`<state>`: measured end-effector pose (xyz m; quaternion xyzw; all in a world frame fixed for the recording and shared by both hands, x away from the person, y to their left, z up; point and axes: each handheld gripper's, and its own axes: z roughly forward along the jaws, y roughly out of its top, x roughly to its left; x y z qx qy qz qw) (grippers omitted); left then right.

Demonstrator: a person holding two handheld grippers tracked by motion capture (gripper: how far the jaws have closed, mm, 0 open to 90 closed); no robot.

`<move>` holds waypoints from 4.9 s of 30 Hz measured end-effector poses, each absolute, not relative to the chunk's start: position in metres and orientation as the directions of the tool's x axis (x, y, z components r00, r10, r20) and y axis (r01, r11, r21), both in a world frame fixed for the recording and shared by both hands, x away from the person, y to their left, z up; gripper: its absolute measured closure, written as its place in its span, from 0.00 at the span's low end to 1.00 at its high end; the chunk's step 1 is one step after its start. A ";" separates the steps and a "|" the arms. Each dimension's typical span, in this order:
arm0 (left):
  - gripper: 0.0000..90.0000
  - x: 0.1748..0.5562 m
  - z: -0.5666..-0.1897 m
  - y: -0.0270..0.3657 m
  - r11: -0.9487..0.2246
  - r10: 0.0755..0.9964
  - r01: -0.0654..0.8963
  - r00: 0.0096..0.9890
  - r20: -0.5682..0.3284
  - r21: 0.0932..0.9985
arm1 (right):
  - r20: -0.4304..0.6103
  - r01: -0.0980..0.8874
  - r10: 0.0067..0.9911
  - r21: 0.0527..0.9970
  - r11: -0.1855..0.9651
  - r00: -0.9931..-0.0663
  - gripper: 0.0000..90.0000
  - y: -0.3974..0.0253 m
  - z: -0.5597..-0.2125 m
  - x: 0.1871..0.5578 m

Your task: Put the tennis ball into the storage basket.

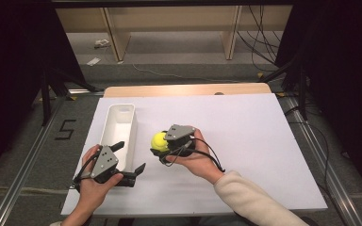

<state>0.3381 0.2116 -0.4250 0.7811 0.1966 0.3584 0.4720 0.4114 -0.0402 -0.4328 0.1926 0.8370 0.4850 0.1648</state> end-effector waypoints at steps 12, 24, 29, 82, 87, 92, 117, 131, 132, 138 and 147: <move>0.00 0.338 -0.425 0.211 -0.475 0.644 -0.031 0.669 0.371 0.880 | -0.086 0.163 0.487 0.881 0.445 -0.869 0.30 -0.039 -0.430 0.414; 0.00 0.338 -0.425 0.210 -0.468 0.644 -0.033 0.672 0.366 0.883 | -0.076 0.165 0.487 0.886 0.434 -0.870 0.30 -0.035 -0.425 0.418; 0.00 0.338 -0.425 0.210 -0.469 0.642 -0.034 0.673 0.367 0.882 | -0.073 0.166 0.489 0.889 0.428 -0.869 0.30 -0.034 -0.424 0.418; 0.00 0.337 -0.424 0.208 -0.461 0.648 -0.032 0.671 0.361 0.887 | -0.063 0.162 0.486 0.898 0.408 -0.872 0.30 -0.012 -0.409 0.427; 0.00 0.336 -0.423 0.208 -0.458 0.651 -0.031 0.668 0.359 0.889 | -0.063 0.161 0.485 0.899 0.407 -0.872 0.30 -0.008 -0.407 0.427; 0.00 0.336 -0.423 0.208 -0.457 0.652 -0.030 0.668 0.358 0.889 | -0.071 0.154 0.480 0.898 0.413 -0.874 0.30 -0.004 -0.408 0.427; 0.00 0.331 -0.427 0.205 -0.387 0.685 0.045 0.682 0.254 0.921 | -0.064 0.156 0.473 0.897 0.413 -0.879 0.30 0.010 -0.409 0.430; 0.00 0.333 -0.424 0.209 -0.433 0.691 0.006 0.645 0.327 0.902 | -0.073 0.145 0.463 0.897 0.418 -0.883 0.30 0.020 -0.407 0.431; 0.00 0.333 -0.424 0.209 -0.432 0.692 0.005 0.643 0.328 0.902 | -0.073 0.145 0.464 0.897 0.417 -0.883 0.30 0.021 -0.407 0.431; 0.00 0.333 -0.423 0.209 -0.437 0.696 -0.002 0.633 0.339 0.899 | -0.076 0.140 0.465 0.900 0.413 -0.882 0.30 0.023 -0.404 0.432; 0.00 0.324 -0.431 0.199 -0.280 0.737 0.128 0.664 0.128 0.951 | -0.081 0.134 0.468 0.903 0.409 -0.880 0.30 0.025 -0.399 0.432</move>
